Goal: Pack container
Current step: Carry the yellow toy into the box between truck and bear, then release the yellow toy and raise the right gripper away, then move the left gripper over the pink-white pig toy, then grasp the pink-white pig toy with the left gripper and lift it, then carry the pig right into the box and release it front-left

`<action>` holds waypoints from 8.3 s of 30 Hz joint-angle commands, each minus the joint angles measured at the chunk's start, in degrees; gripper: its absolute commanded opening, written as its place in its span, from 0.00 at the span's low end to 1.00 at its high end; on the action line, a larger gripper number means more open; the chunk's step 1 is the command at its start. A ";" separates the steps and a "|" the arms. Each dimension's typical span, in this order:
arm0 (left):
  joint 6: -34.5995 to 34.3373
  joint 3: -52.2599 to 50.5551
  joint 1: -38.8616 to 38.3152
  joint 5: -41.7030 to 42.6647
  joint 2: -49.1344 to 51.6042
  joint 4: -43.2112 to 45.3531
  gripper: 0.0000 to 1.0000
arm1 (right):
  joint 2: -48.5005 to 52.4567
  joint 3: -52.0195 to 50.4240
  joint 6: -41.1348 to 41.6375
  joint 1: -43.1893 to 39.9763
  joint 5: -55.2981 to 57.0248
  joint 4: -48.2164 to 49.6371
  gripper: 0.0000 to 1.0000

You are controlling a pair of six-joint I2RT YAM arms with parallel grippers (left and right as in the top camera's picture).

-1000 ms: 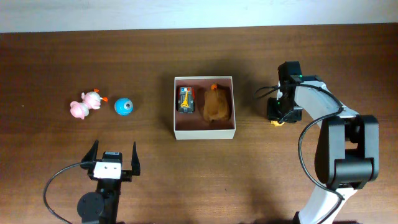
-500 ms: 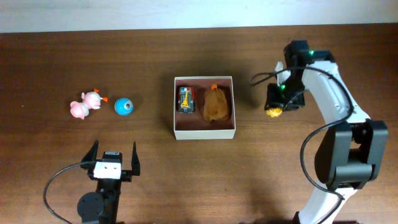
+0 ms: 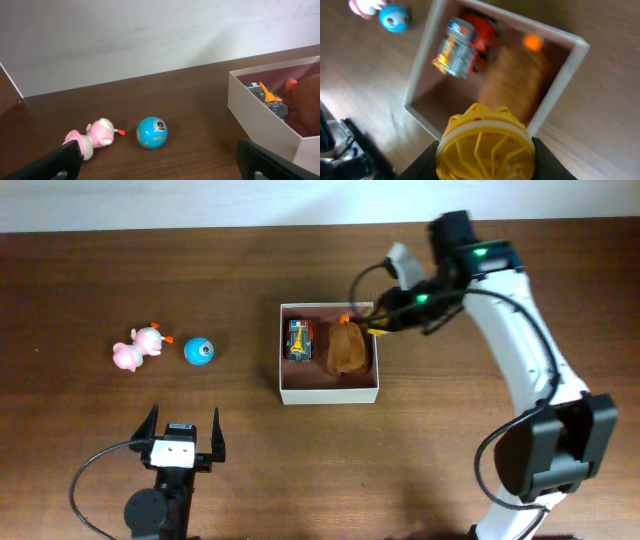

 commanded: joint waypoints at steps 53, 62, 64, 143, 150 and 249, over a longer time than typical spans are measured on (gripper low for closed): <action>0.70 -0.33 -0.20 -0.24 -0.37 -0.11 1.00 | 8.28 28.46 17.99 5.18 23.04 -15.19 0.99; 0.70 -0.33 -0.20 -0.24 -0.37 -0.09 0.99 | 8.33 26.95 24.81 -15.43 25.66 -22.95 0.99; 0.70 -0.31 -0.20 -0.24 -0.37 -0.11 1.00 | 8.39 25.03 24.85 -19.71 25.24 -22.93 0.99; -32.59 74.42 12.61 -17.92 106.95 -29.88 0.93 | 8.50 12.31 24.83 -27.12 28.24 -19.69 0.99; -32.61 74.42 12.61 -17.57 109.50 -29.53 0.75 | 8.50 12.31 24.81 -27.12 28.24 -19.69 0.99; -40.52 89.96 -32.04 -1.70 107.25 -57.99 0.28 | 8.50 12.31 24.83 -27.12 28.24 -19.69 0.98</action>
